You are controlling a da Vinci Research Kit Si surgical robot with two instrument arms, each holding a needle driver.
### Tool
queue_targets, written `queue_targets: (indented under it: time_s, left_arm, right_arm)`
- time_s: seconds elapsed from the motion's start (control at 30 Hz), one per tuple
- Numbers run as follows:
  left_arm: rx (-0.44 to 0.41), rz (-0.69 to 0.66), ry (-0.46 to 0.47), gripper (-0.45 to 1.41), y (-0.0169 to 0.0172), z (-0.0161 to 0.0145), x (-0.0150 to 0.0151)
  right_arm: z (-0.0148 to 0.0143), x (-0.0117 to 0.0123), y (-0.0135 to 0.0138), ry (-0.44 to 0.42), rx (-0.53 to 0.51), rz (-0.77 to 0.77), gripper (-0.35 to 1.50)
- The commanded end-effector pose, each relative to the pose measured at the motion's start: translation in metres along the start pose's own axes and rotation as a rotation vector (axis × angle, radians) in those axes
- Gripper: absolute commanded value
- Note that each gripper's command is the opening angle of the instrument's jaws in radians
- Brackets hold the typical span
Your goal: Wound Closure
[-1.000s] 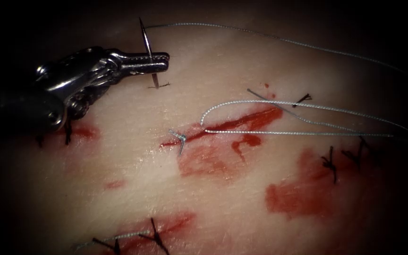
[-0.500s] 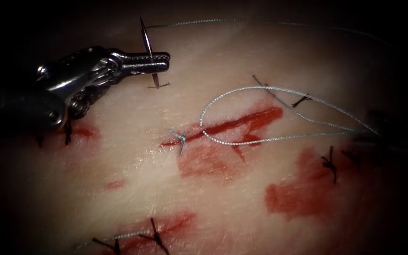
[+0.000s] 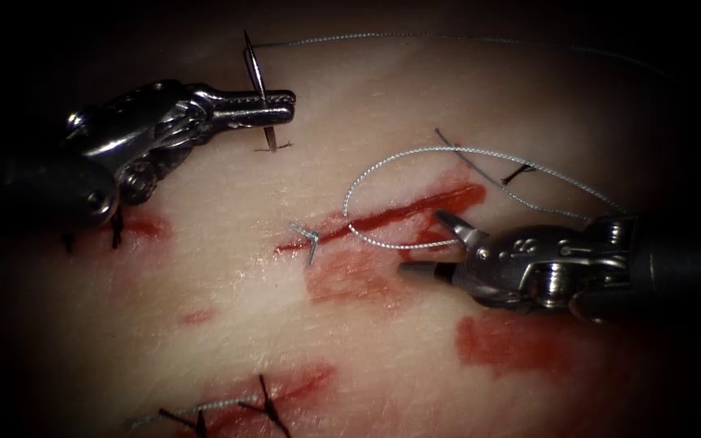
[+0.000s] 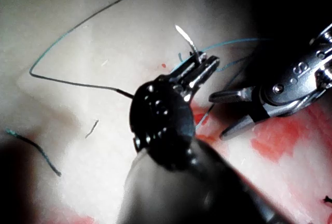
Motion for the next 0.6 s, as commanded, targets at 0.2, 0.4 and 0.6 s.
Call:
queue_targets:
  time_s: [0.2,0.4,0.6]
  left_arm:
    - [0.001,0.000,0.001,-0.45,-0.0004,0.0005,-0.0005]
    - [0.001,0.000,-0.002,-0.45,-0.0004,0.0004,-0.0006]
    - [0.001,0.000,-0.003,-0.45,-0.0004,0.0004,-0.0005]
  right_arm:
    - [0.0059,-0.0023,-0.0018,0.021,0.038,-0.035,0.72]
    - [0.0058,-0.0029,-0.0025,0.022,0.137,-0.090,-0.35]
    - [0.0023,-0.0047,-0.0006,-0.073,0.146,-0.104,-0.35]
